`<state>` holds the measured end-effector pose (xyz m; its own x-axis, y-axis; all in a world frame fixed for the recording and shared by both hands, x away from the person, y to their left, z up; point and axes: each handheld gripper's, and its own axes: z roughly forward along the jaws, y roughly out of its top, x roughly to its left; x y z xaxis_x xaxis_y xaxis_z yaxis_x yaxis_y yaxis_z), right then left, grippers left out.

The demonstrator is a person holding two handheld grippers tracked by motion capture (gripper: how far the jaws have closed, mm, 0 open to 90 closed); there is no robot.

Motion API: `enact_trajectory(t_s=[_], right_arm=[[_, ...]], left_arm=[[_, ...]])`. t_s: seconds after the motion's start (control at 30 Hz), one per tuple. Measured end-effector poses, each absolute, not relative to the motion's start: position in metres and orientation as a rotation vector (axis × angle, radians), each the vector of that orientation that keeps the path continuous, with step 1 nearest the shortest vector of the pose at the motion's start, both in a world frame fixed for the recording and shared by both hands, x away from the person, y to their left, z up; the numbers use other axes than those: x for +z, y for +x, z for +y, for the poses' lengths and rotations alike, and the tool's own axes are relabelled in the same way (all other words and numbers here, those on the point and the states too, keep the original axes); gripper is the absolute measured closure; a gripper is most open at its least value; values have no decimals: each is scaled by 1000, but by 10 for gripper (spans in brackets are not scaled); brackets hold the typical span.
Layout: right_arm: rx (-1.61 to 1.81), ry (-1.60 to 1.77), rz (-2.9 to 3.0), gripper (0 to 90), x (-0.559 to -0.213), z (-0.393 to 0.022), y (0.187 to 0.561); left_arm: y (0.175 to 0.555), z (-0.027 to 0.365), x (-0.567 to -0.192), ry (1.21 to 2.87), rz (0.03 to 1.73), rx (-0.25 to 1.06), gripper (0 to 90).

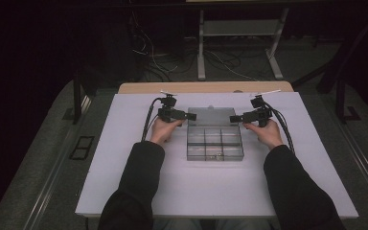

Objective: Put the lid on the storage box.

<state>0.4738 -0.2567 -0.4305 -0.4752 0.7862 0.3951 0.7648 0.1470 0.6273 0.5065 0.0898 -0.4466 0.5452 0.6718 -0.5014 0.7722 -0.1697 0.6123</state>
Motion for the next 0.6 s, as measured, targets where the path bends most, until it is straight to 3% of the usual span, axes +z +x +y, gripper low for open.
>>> enact_trajectory(t_s=[0.07, 0.23, 0.6], right_arm=[[1256, 1597, 2354, 157, -431, -256, 474], [1297, 1625, 2346, 310, -434, -258, 475], [1344, 1649, 2375, 423, -443, -256, 479]], left_arm=[[506, 90, -447, 1898, 1182, -149, 173], [505, 89, -450, 1894, 1183, -165, 238], [503, 95, -454, 1854, 1190, -210, 313]])
